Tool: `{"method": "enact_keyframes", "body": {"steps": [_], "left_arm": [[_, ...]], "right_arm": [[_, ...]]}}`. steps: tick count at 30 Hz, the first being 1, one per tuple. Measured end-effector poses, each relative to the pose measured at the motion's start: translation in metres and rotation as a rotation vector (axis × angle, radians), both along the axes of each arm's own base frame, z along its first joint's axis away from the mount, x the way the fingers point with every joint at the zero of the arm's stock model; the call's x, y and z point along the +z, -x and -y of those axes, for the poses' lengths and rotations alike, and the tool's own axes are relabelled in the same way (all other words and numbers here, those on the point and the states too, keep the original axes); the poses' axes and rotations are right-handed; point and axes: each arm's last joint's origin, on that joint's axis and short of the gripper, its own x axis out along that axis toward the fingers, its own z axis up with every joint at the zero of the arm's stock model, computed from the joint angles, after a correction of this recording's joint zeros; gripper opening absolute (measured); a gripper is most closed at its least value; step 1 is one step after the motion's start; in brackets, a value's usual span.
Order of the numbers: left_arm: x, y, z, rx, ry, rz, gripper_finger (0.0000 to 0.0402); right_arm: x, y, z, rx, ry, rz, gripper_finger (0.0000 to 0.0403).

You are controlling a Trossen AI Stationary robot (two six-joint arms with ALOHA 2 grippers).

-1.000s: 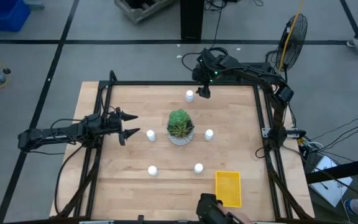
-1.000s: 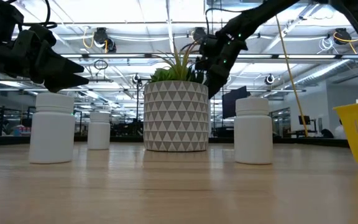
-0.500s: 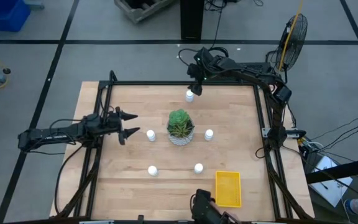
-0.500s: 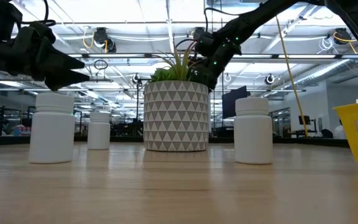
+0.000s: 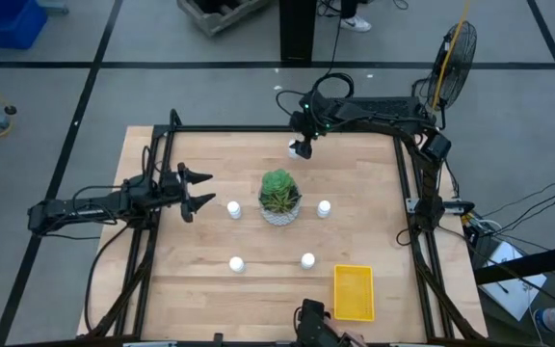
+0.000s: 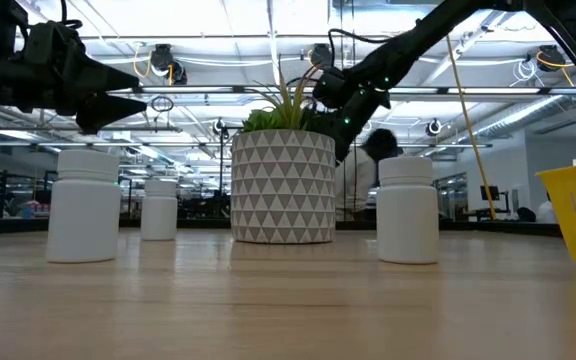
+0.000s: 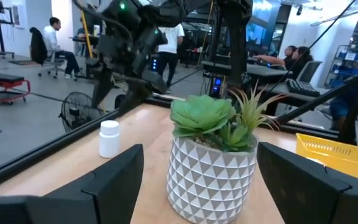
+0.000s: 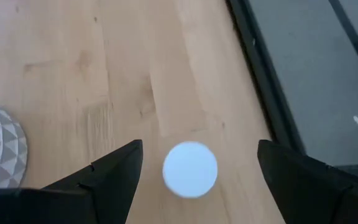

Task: Pick and place pill bottles into a basket
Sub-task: Put the white pill bottle into the bin

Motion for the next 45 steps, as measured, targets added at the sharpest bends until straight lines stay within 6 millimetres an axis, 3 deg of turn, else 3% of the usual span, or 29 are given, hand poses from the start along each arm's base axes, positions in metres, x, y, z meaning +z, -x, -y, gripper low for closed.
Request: {"method": "enact_keyframes", "body": {"steps": [4,16,20,27,45], "left_arm": [[0.000,0.000,0.000,0.000,0.003,0.000,0.0314],[0.000,0.000,0.000,0.000,0.009,0.001,0.0313],[0.000,0.000,0.000,-0.001,0.013,0.002,0.0315],[0.000,0.000,0.000,-0.007,0.013,0.001,0.0319],[0.000,0.000,0.000,-0.011,0.031,0.004,0.0310]], "right_arm": [[-0.008,0.001,-0.001,-0.001,0.009,0.013,0.0308],[-0.006,-0.012,0.001,0.010,0.019,0.030,0.0308],[-0.018,-0.024,0.005,0.020,-0.006,-0.014,0.0308],[-0.042,-0.026,0.007,-0.011,-0.002,-0.151,0.0308],[-0.040,-0.023,0.007,-0.028,-0.007,-0.166,0.0307]]}}
